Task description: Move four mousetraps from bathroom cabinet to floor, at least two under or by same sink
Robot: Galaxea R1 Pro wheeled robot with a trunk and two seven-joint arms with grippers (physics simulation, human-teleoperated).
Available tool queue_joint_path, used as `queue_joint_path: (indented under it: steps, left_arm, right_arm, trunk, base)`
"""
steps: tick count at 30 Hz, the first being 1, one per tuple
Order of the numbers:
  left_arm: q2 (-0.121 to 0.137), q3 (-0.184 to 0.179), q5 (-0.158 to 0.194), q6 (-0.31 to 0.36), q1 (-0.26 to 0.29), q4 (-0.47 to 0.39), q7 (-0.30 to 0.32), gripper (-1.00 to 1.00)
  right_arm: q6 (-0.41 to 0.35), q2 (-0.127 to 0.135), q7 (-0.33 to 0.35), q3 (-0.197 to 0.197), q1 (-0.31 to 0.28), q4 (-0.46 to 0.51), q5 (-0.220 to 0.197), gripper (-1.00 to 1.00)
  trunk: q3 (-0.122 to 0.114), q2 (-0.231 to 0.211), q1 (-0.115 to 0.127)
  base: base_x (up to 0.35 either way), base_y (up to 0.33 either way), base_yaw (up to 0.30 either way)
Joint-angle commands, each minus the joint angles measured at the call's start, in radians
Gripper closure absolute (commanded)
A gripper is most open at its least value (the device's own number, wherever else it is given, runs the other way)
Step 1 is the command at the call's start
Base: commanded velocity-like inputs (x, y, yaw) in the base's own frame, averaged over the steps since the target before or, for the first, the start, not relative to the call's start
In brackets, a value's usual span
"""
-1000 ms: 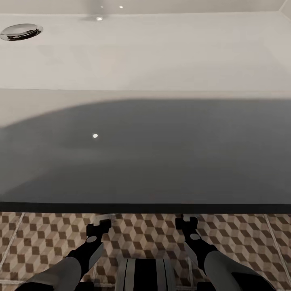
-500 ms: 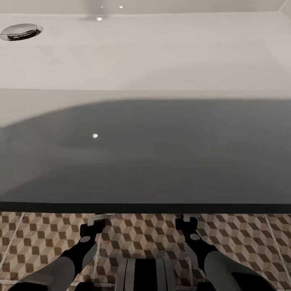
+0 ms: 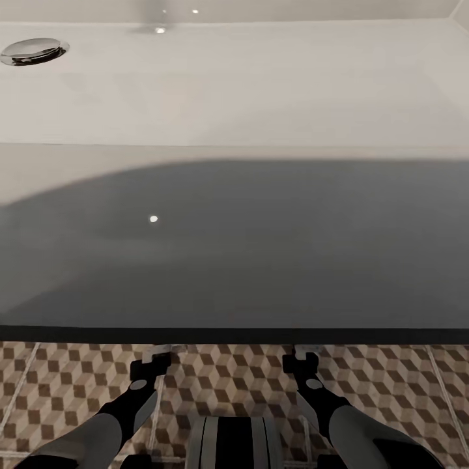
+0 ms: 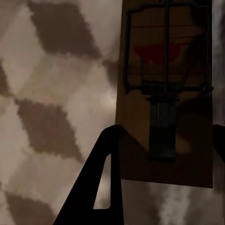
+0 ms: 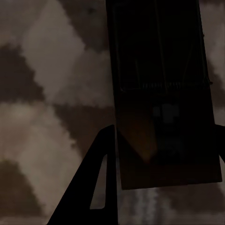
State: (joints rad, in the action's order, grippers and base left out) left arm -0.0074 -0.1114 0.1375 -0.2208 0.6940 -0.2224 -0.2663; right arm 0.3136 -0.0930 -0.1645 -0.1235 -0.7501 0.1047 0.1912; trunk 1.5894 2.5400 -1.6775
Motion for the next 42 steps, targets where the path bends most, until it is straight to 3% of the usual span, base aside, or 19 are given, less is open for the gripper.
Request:
queue_joint_path:
  steps: [1,19,42]
  left_arm:
    - [0.0,-0.014,0.011,-0.003,0.001,0.0,-0.005,1.0]
    - [-0.009,-0.016,0.005,-0.003,0.001,-0.049,-0.005,1.0]
    - [-0.014,-0.016,0.004,-0.002,0.001,-0.052,-0.005,1.0]
  right_arm:
    - [0.003,-0.001,-0.001,-0.009,0.0,-0.001,0.008,1.0]
    - [0.011,0.0,-0.001,-0.015,-0.001,-0.002,0.005,1.0]
    - [0.006,0.001,-0.001,-0.015,-0.001,-0.002,0.002,1.0]
  trunk:
    - [0.001,0.0,0.0]
    - [0.001,0.0,0.0]
    - [0.001,0.0,0.0]
  base:
    - [0.0,0.0,0.0]
    - [0.0,0.0,0.0]
    - [0.0,0.0,0.0]
